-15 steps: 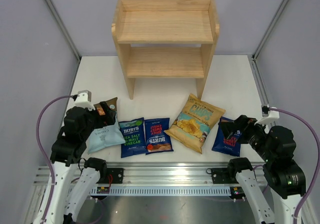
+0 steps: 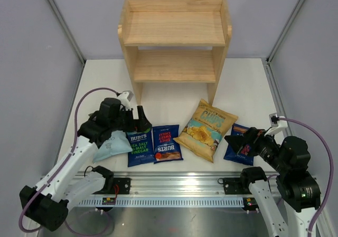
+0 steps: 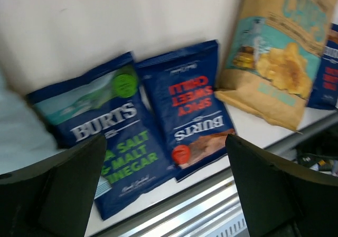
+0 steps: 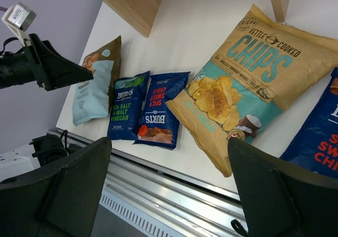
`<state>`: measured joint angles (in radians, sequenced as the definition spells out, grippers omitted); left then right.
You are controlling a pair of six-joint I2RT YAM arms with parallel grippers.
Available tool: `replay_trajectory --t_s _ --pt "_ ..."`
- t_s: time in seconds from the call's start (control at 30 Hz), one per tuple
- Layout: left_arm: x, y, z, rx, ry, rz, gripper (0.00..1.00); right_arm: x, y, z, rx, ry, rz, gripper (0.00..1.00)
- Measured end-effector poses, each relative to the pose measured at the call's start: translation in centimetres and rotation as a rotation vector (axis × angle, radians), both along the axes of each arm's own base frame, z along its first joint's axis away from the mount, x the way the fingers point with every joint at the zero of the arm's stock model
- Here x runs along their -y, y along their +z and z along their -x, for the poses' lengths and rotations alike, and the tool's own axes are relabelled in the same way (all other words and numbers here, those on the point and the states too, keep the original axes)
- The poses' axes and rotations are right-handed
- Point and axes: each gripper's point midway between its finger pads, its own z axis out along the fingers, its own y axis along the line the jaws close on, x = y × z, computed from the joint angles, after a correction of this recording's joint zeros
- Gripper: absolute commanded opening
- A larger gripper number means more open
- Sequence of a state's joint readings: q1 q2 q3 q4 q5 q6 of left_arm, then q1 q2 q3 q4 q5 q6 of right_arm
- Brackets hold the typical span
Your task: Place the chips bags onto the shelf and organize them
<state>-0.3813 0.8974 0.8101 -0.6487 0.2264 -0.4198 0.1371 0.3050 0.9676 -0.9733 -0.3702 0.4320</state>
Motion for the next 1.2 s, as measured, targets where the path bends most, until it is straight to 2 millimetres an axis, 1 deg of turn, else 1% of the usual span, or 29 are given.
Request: replay_trajectory --t_s 0.1,0.13,0.2,0.23,0.27,0.4,0.5,0.63,0.7,0.77,0.83,0.93,1.03,1.1,1.2 --pt "3.5 0.6 0.0 0.027 -0.085 0.055 0.99 -0.4 0.1 0.5 0.0 0.022 -0.016 0.99" --pt "4.5 0.5 0.0 0.024 -0.107 0.063 0.99 -0.5 0.1 0.6 -0.004 0.031 -0.019 0.99" --pt "6.7 -0.2 -0.5 0.012 -0.15 0.072 0.99 -0.6 0.0 1.0 -0.01 0.038 -0.021 0.99" --pt "8.0 -0.9 -0.6 -0.001 -0.178 0.071 0.99 -0.6 0.1 1.1 -0.009 0.039 -0.021 0.99" --pt "8.9 -1.4 -0.8 -0.007 -0.198 0.07 0.99 -0.5 0.1 1.3 -0.009 0.039 -0.021 1.0" --pt "12.9 -2.9 -1.8 -0.003 -0.268 0.08 0.99 -0.4 0.9 2.4 0.013 0.04 -0.023 0.99" --pt "15.3 -3.2 -3.5 0.02 -0.287 0.095 0.99 -0.5 1.5 3.0 0.038 0.05 -0.029 0.99" --pt "18.5 -3.7 -6.8 0.046 -0.304 0.108 0.99 -0.8 1.4 3.5 0.024 0.076 -0.036 0.99" --pt "19.8 -4.4 -8.1 0.051 -0.313 0.11 0.99 -1.0 1.4 3.7 0.027 0.087 -0.04 0.99" --pt "21.0 -5.7 -8.9 0.047 -0.328 0.107 0.99 -0.9 1.6 4.1 0.044 0.089 -0.043 1.0" --pt "21.8 -7.5 -9.0 0.018 -0.35 0.096 0.99 -0.9 1.8 4.5 0.065 0.089 -0.049 1.0" --pt "22.9 -9.7 -8.4 -0.022 -0.385 0.085 0.97 -1.0 2.2 5.1 0.09 0.1 -0.057 1.0" --pt "24.0 -11.4 -7.0 -0.052 -0.42 0.068 0.95 -1.2 2.3 5.3 0.09 0.111 -0.064 0.99" --pt "24.8 -11.8 -6.2 -0.057 -0.438 0.067 0.93 -1.2 2.3 5.4 0.089 0.111 -0.069 1.0" --pt "25.6 -11.6 -5.6 -0.056 -0.439 0.083 0.83 -1.2 2.5 5.6 0.097 0.11 -0.075 1.0"
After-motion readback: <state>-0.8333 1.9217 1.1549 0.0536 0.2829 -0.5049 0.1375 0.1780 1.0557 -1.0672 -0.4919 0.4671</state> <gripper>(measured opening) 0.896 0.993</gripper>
